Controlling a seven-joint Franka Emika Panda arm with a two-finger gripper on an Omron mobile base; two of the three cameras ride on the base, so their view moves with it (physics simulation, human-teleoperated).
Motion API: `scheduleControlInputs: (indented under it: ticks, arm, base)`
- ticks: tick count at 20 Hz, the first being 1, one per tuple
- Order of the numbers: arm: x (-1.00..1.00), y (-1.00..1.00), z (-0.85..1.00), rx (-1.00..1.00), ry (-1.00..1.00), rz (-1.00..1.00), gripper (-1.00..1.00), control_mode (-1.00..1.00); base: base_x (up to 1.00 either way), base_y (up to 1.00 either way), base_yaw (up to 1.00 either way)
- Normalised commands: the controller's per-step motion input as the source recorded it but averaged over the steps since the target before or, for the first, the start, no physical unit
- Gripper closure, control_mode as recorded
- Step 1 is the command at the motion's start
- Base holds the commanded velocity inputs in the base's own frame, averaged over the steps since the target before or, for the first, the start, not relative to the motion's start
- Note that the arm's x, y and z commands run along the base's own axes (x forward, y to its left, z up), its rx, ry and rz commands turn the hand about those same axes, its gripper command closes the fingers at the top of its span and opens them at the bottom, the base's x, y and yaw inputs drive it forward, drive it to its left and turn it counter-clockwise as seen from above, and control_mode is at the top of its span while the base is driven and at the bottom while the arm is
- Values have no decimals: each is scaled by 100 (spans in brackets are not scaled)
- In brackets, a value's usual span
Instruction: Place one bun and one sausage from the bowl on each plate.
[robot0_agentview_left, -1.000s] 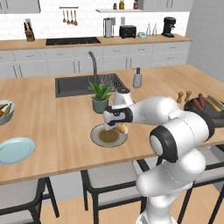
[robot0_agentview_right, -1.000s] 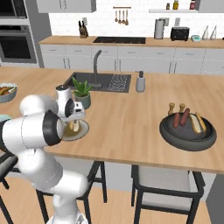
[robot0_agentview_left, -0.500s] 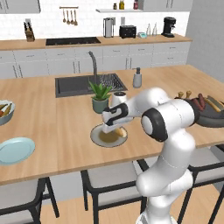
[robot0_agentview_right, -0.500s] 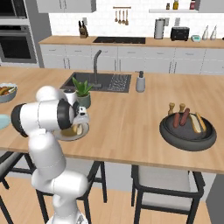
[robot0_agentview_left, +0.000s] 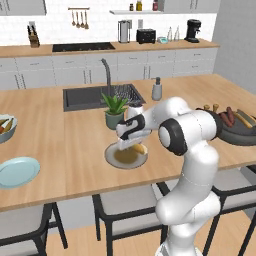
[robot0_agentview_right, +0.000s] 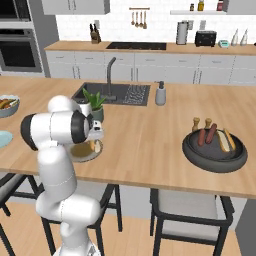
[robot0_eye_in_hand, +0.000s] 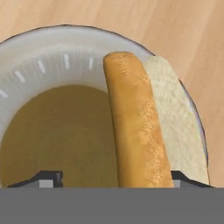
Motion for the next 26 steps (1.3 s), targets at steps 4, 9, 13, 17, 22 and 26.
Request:
scheduleControlInputs:
  ticks: [4, 9, 13, 17, 22, 26]
  arm:
    - [0, -1, 31, 0, -10, 0, -100, -100]
    - [0, 0, 13, 7, 6, 0, -100, -100]
    - [0, 0, 3, 38, 32, 0, -100, -100]
    - [0, -2, -3, 47, 37, 0, -100, -100]
    - [57, -27, -46, 38, 28, 0, -100, -100]
    - [39, -20, -64, 13, 1, 0, -100, -100]
  base:
    - [0, 0, 0]
    - [0, 0, 0]
    - [0, 0, 0]
    - [0, 0, 0]
    - [0, 0, 0]
    - [0, 0, 0]
